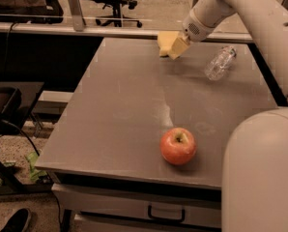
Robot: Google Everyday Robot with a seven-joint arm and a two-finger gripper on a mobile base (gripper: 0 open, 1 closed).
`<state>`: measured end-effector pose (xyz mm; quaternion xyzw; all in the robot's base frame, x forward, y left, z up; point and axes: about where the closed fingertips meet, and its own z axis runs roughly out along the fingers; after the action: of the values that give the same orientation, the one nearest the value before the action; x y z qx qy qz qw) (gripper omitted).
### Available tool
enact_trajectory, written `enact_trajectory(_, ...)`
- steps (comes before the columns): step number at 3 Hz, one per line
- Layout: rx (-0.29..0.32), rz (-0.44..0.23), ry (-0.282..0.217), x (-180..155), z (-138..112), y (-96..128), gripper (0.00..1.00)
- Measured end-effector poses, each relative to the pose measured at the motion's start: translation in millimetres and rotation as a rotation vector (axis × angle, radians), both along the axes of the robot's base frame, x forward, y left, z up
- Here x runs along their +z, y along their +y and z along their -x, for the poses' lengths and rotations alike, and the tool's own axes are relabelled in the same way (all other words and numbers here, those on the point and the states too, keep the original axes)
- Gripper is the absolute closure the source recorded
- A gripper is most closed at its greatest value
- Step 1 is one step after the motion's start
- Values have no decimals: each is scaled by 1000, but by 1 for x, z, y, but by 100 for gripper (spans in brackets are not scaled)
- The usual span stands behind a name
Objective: Move sponge near apple
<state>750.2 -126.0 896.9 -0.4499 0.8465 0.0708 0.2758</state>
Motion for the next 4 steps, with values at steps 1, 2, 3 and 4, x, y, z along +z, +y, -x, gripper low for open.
enact_trajectory(1,94,-30,14,6,42,6,100)
enact_trajectory(2,214,-42,50,7,98,6,100)
enact_trajectory(3,296,-29,80,6,131,4,100)
enact_trajectory(4,392,13,118,0,173,-7,100)
